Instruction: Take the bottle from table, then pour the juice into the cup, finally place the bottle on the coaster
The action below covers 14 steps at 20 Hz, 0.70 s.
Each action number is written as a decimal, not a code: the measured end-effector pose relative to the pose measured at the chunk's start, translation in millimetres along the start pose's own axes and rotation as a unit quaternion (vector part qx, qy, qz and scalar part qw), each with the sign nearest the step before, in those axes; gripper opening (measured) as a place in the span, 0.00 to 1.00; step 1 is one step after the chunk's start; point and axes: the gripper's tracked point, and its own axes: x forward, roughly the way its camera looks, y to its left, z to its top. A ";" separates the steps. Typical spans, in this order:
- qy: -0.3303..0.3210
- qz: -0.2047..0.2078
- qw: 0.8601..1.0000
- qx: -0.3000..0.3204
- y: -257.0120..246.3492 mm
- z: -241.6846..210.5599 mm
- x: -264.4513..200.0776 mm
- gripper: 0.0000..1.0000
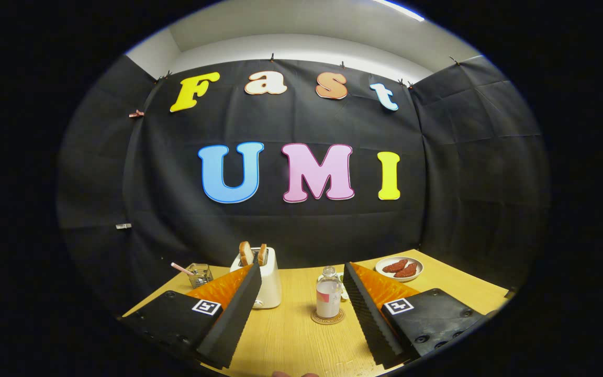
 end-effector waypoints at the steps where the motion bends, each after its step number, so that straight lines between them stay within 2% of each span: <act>1: 0.003 0.005 1.000 -0.003 -2.0 1.8 -3.8 0.97; 6: 0.003 0.037 0.999 -0.026 -5.0 23.0 -27.3 0.97; 14: -0.007 0.068 0.998 -0.008 8.3 49.1 -43.5 0.97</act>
